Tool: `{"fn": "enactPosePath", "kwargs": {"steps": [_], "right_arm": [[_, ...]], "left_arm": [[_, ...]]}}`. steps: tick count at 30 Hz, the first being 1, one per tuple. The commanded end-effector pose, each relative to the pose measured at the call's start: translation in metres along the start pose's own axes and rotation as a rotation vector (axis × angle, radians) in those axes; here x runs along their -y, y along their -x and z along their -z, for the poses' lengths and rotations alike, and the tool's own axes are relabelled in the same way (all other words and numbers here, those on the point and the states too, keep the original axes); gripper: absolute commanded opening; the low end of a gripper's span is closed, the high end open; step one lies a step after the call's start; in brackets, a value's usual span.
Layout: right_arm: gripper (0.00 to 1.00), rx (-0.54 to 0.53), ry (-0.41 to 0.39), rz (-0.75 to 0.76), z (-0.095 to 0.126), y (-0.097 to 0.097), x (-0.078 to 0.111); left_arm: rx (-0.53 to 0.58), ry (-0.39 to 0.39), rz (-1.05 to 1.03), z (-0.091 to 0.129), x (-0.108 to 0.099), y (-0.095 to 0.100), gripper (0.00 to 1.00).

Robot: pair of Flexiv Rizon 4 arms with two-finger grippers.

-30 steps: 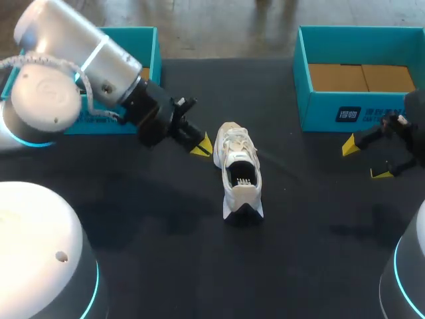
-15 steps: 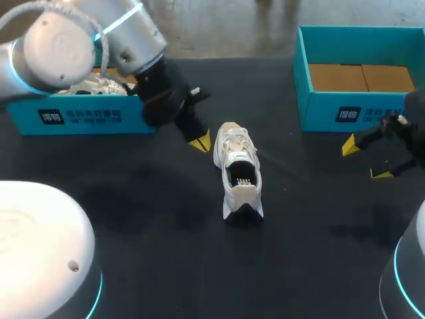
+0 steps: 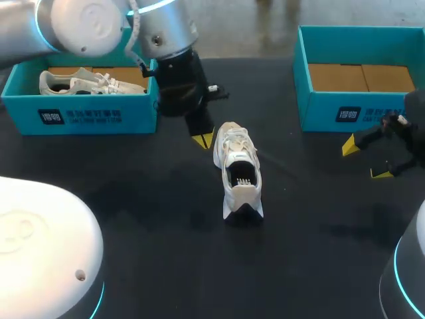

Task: Take the shoe out of the shoebox, open the shoe tongue, remove and reinsert the insole, then place the shoe into the shoebox

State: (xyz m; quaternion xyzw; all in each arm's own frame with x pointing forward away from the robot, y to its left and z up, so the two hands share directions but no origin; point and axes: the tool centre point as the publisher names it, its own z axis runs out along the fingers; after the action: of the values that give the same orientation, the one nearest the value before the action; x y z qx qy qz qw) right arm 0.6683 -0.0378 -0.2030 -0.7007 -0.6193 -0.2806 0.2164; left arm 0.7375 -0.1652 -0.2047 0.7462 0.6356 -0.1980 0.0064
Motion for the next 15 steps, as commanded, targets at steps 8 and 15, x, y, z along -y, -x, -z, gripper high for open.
{"fn": "enactPosePath", "kwargs": {"steps": [8,15], "right_arm": [[1.00,0.004,0.001,-0.001,-0.001,0.000,0.001],[1.00,0.004,0.001,-0.001,-0.001,0.000,0.001]], "left_arm": [[-0.051,0.032,-0.055,-0.008,-0.015,0.018,0.00],[-0.152,0.018,-0.098,-0.036,-0.031,0.024,0.00]]}}
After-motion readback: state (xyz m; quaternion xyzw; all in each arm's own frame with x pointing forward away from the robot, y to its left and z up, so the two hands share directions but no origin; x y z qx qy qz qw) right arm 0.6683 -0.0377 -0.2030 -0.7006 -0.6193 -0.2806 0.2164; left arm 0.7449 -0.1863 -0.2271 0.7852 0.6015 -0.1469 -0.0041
